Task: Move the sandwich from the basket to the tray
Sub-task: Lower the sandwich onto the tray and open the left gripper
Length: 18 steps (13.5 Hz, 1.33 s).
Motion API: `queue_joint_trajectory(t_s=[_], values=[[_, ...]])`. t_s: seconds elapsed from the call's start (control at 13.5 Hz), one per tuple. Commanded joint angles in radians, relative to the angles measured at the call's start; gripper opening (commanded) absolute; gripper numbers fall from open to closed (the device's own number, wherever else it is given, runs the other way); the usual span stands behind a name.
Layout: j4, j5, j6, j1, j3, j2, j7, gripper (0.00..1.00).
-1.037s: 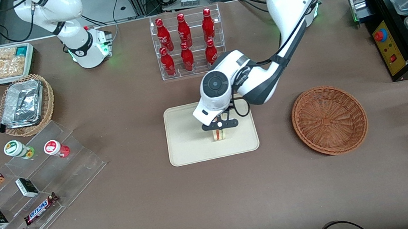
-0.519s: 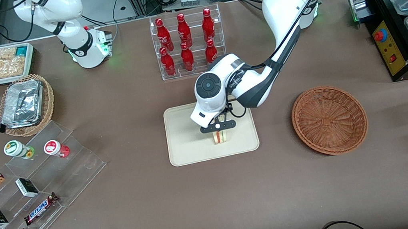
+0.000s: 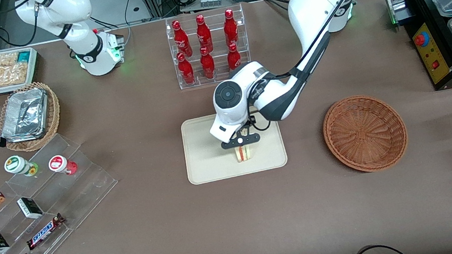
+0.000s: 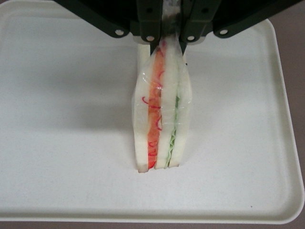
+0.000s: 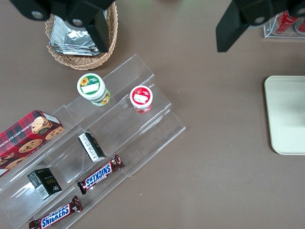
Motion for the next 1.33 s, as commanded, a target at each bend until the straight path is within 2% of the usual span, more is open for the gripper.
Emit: queue_joint_trajectory(t_s=[0.0,0.07,0.15,0.22,0.74,1.04,1.26], values=[[0.036,0.026,-0.002,-0.016,0.006,0.02,-0.017,0.0],[0.036,0.027,0.0,-0.018,0.006,0.021,-0.011,0.16],[0.036,0.027,0.0,-0.018,0.006,0.023,-0.009,0.54],[0.04,0.027,0.0,-0.018,0.006,0.026,-0.012,1.0],[0.055,0.023,-0.022,-0.016,0.005,0.009,-0.014,1.0],[0.137,0.012,-0.167,-0.014,-0.01,-0.029,-0.008,1.0],[0.143,0.003,-0.251,-0.004,-0.035,-0.093,0.026,1.0]])
